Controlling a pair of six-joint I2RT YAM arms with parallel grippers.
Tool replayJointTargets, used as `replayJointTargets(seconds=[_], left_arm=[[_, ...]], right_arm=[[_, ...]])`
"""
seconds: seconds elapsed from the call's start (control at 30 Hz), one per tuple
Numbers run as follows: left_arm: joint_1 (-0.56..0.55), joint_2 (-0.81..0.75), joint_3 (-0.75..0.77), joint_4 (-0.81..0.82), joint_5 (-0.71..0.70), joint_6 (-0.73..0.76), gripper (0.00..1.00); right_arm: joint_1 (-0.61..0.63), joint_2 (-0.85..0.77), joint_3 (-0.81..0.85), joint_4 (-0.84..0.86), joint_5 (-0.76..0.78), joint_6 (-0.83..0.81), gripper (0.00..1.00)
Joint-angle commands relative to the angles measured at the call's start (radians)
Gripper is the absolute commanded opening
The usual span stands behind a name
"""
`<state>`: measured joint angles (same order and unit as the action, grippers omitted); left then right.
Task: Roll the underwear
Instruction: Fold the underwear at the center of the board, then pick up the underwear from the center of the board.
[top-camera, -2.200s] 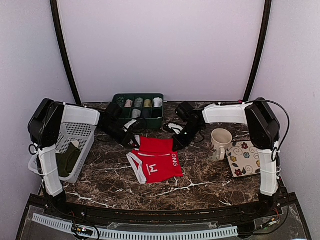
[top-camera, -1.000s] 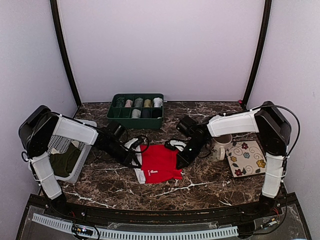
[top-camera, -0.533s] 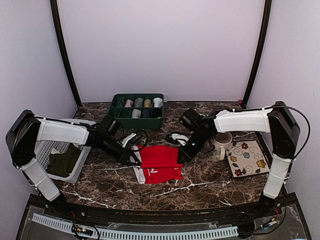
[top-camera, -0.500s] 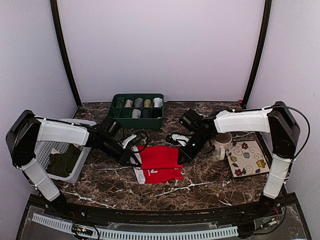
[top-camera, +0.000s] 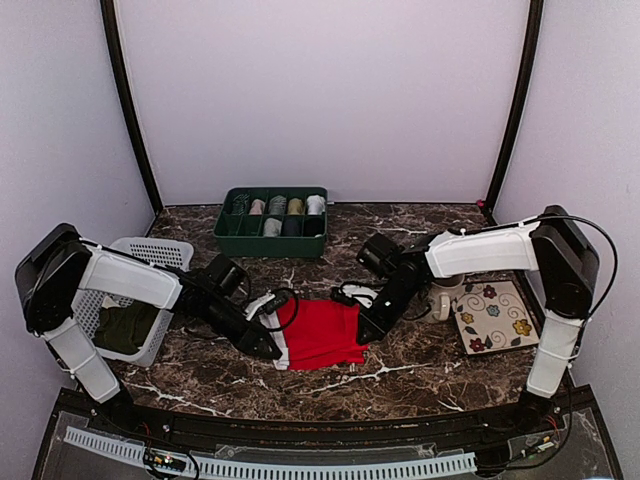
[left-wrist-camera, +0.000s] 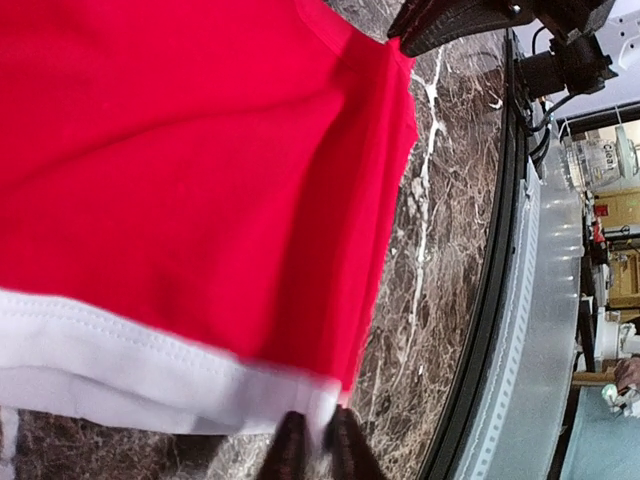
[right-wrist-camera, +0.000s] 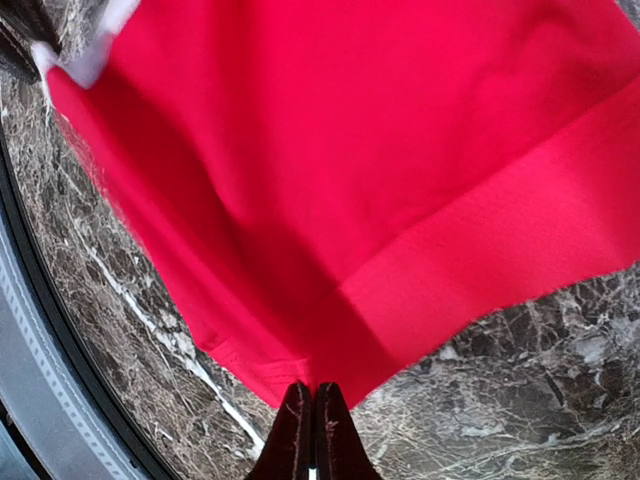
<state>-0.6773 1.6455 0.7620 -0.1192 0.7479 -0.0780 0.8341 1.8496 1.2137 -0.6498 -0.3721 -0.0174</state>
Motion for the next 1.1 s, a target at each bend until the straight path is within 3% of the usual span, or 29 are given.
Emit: replayJointTargets(seconds=[0.0, 0.17, 0.3, 0.43, 0.87, 1.07], left_arm=[[-0.004, -0.017, -0.026, 0.006, -0.042, -0.005, 0.26], [-0.004, -0.159, -0.044, -0.009, -0.030, 0.037, 0.48], [-0.005, -0.228, -0.034, -0.012, -0.018, 0.051, 0.49], [-0.012, -0.193, 0.018, -0.004, -0.061, 0.029, 0.48], [-0.064, -0.016, 0.127, -0.112, -0.091, 0.107, 0.52], [-0.067, 0.028, 0.133, -0.108, -0.067, 0.112, 0.48]], right_arm=[[0.007, -0.002, -0.006, -0.008, -0.029, 0.001, 0.08], [0.005, -0.060, -0.002, -0.036, -0.120, 0.017, 0.28], [-0.023, -0.122, -0.019, 0.019, -0.218, 0.080, 0.31], [-0.073, -0.094, -0.028, 0.075, -0.246, 0.130, 0.30], [-0.042, -0.033, -0.033, 0.006, -0.104, -0.041, 0.38], [-0.006, 0.009, -0.025, 0.022, -0.068, -0.059, 0.37]])
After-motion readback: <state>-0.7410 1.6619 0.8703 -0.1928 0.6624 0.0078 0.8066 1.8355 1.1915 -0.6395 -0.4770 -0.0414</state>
